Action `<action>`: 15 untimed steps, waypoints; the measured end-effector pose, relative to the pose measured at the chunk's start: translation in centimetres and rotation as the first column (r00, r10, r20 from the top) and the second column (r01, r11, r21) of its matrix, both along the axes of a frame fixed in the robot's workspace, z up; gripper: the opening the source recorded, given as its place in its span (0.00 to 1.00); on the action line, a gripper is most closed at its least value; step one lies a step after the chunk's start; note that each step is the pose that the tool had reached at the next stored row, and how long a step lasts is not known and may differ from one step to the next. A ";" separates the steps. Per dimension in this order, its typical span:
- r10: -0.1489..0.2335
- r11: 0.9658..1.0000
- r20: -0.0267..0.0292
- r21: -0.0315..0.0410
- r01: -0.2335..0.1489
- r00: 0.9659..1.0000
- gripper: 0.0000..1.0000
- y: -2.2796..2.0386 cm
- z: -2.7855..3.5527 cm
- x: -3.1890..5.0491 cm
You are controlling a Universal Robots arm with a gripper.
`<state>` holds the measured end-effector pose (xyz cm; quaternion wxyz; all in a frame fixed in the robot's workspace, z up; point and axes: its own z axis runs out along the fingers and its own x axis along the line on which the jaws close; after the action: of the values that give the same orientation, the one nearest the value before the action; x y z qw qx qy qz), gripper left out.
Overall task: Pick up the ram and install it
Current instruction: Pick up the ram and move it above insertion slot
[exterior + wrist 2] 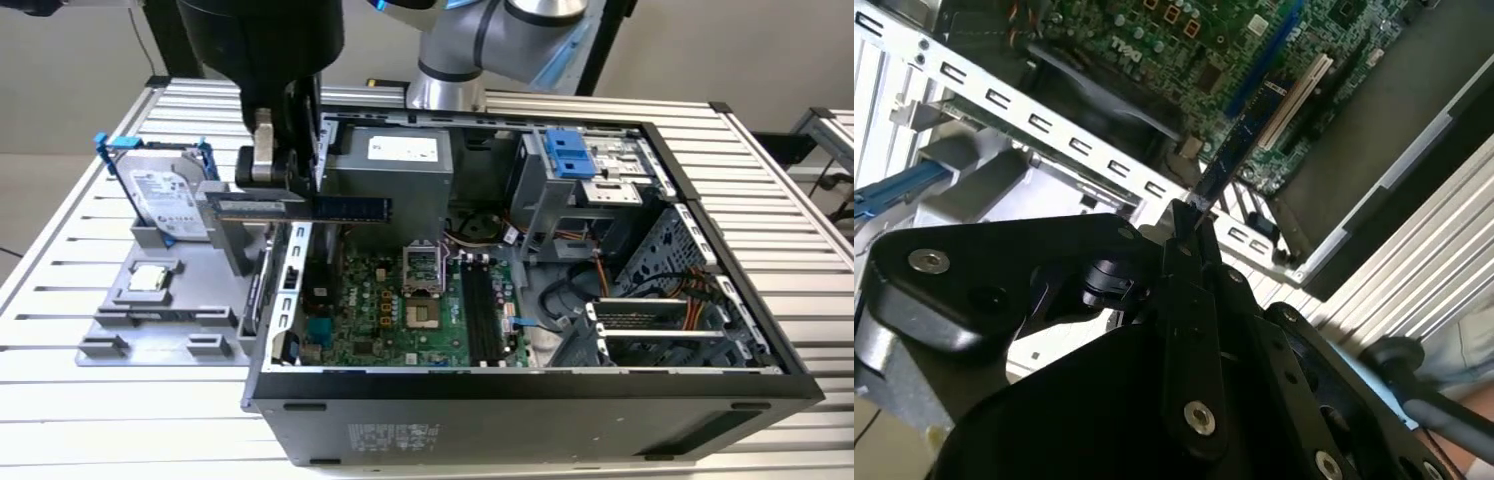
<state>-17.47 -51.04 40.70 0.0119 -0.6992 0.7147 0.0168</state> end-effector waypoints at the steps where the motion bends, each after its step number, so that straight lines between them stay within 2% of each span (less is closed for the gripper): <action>1: 0.000 1.000 0.000 0.000 0.000 1.000 0.00 0.00 0.00 0.17; 15: 0.000 1.000 0.000 0.000 0.000 1.000 0.00 0.00 0.00 2.50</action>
<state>-14.98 -51.04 40.70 0.0119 -0.6992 0.7146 0.0168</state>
